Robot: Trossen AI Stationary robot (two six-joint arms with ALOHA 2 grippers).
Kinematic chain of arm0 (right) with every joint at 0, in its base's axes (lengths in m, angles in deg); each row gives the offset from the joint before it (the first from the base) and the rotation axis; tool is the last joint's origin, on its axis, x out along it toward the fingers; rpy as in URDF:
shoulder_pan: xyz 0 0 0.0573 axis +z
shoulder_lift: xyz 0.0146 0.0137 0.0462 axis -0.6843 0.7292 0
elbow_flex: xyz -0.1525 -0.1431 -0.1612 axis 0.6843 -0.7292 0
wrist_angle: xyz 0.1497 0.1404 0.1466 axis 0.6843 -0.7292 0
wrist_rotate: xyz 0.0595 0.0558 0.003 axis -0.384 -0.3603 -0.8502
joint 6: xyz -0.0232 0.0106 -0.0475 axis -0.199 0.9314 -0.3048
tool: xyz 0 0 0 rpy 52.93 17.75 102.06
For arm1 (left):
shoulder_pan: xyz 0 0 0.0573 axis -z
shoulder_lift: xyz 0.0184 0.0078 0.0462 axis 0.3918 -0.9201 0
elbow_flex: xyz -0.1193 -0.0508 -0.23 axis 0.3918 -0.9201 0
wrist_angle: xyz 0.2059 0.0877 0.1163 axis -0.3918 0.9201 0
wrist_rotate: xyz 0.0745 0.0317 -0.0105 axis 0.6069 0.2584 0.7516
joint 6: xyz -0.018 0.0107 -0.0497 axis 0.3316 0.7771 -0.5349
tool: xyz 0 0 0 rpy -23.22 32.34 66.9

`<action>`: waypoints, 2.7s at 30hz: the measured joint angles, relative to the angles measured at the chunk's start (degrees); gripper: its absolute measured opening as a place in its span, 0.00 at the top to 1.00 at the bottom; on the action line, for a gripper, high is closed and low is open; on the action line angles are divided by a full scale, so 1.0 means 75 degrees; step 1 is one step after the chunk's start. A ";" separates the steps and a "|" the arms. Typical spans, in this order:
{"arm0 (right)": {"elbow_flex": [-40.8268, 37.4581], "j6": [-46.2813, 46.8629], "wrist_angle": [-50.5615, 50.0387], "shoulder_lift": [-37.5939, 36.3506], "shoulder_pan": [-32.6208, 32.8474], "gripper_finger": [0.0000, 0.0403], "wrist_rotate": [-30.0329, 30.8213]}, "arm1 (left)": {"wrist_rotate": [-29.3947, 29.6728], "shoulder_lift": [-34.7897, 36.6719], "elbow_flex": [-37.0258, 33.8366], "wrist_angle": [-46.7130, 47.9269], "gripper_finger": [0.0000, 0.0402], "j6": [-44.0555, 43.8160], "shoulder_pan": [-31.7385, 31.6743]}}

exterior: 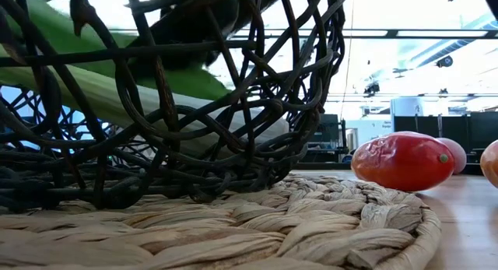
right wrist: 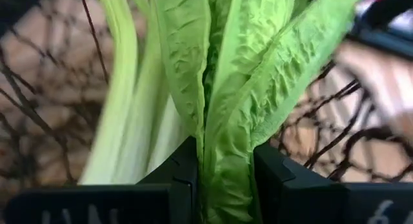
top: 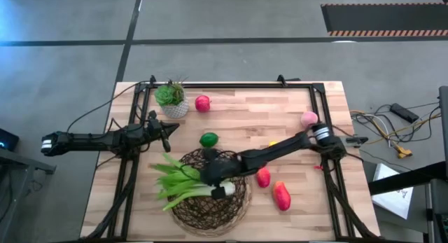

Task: Build produce basket
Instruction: Put the lettuce into the mesh basket, then put the top mango into the mesh basket

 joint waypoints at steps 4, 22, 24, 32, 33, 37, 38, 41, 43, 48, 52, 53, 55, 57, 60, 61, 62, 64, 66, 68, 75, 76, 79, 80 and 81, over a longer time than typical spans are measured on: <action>0.0900 -0.0017 -0.1199 0.0600 0.0018 0.82 0.0206 | 0.0003 -0.0004 0.0000 0.0000 0.99 -0.0003 -0.0003; 0.3227 0.0455 -0.4283 0.1739 0.0028 0.55 0.0564 | 0.0002 0.0000 0.0000 0.0000 0.99 -0.0003 -0.0003; 0.3374 0.0461 -0.4451 0.1685 0.0049 0.48 0.0559 | 0.0003 -0.0002 0.0000 0.0000 0.99 -0.0003 -0.0003; 0.3444 0.0763 -0.4856 0.0913 0.0275 0.35 0.0607 | 0.0001 -0.0012 0.0000 0.0000 0.99 -0.0002 -0.0003; 0.3395 0.0815 -0.4899 0.0831 0.0335 0.34 0.0611 | 0.0003 -0.0013 0.0000 0.0000 0.99 -0.0002 -0.0001; 0.2953 0.0975 -0.4610 0.0544 0.0539 0.34 0.0611 | 0.0000 0.0006 0.0000 0.0000 0.99 -0.0003 0.0000; 0.2795 0.0992 -0.4384 0.0524 0.0569 0.34 0.0652 | 0.0002 0.0000 0.0000 -0.0002 0.99 -0.0003 -0.0003; 0.2237 0.0992 -0.3578 0.0557 0.0582 0.36 0.1243 | 0.0001 -0.0005 0.0000 0.0000 0.99 -0.0001 -0.0003; 0.1875 0.0898 -0.2969 0.0609 0.0561 0.37 0.1693 | 0.0000 0.0003 0.0000 -0.0002 0.99 -0.0003 -0.0003; 0.1664 0.0606 -0.2530 0.0609 0.0427 0.34 0.1809 | 0.0003 0.0000 0.0000 0.0000 0.99 -0.0003 -0.0003; 0.1843 0.0670 -0.2642 0.0608 0.0347 0.31 0.1812 | 0.0001 0.0000 0.0000 0.0000 0.99 -0.0003 0.0000; 0.1884 0.0737 -0.2645 0.0608 0.0344 0.31 0.1811 | 0.0000 -0.0003 0.0000 0.0000 0.99 -0.0001 -0.0003; 0.1982 0.0960 -0.2637 0.0608 0.0318 0.30 0.1808 | 0.0001 0.0002 0.0000 0.0000 0.99 -0.0001 -0.0003; 0.2056 0.1172 -0.2672 0.0608 0.0309 0.30 0.1798 | 0.0000 -0.0003 0.0000 0.0000 0.99 -0.0003 -0.0003; 0.2093 0.1293 -0.2634 0.0608 0.0298 0.30 0.1696 | 0.0001 -0.0003 0.0000 0.0000 0.99 -0.0003 -0.0001; 0.2093 0.1303 -0.2622 0.0608 0.0295 0.30 0.1647 | 0.0000 -0.0001 0.0000 0.0000 0.99 -0.0001 0.0000; 0.2093 0.1290 -0.2609 0.0608 0.0295 0.30 0.1620 | 0.0002 0.0003 0.0000 0.0000 0.99 -0.0001 -0.0003; 0.2093 0.1276 -0.2633 0.0608 0.0280 0.30 0.1590 | 0.0001 -0.0006 0.0000 0.0000 0.99 -0.0002 -0.0003; 0.2093 0.1368 -0.2641 0.0608 0.0269 0.30 0.1490 | 0.0000 -0.0002 0.0000 0.0000 0.99 -0.0003 -0.0003; 0.2093 0.1488 -0.2641 0.0608 0.0251 0.29 0.1331 | 0.0000 0.0000 0.0000 0.0000 0.99 -0.0001 -0.0003; 0.2093 0.1608 -0.2666 0.0608 0.0248 0.17 0.1007 | 0.0002 0.0000 0.0000 0.0000 0.99 -0.0001 -0.0002; 0.2093 0.1608 -0.2692 0.0608 0.0248 0.15 0.1003 | 0.0001 0.0000 0.0000 0.0000 0.99 -0.0003 -0.0001; 0.2232 0.1555 -0.3206 0.0596 0.0287 0.09 0.1002 | 0.0001 0.0000 0.0000 0.0000 0.99 -0.0001 -0.0001; 0.2342 0.1560 -0.3450 0.0596 0.0309 0.09 0.1004 | 0.0002 0.0000 0.0000 0.0000 0.99 -0.0003 -0.0003; 0.2437 0.1586 -0.3665 0.0580 0.0343 0.09 0.1004 | 0.0001 0.0000 0.0000 0.0000 0.99 -0.0001 -0.0001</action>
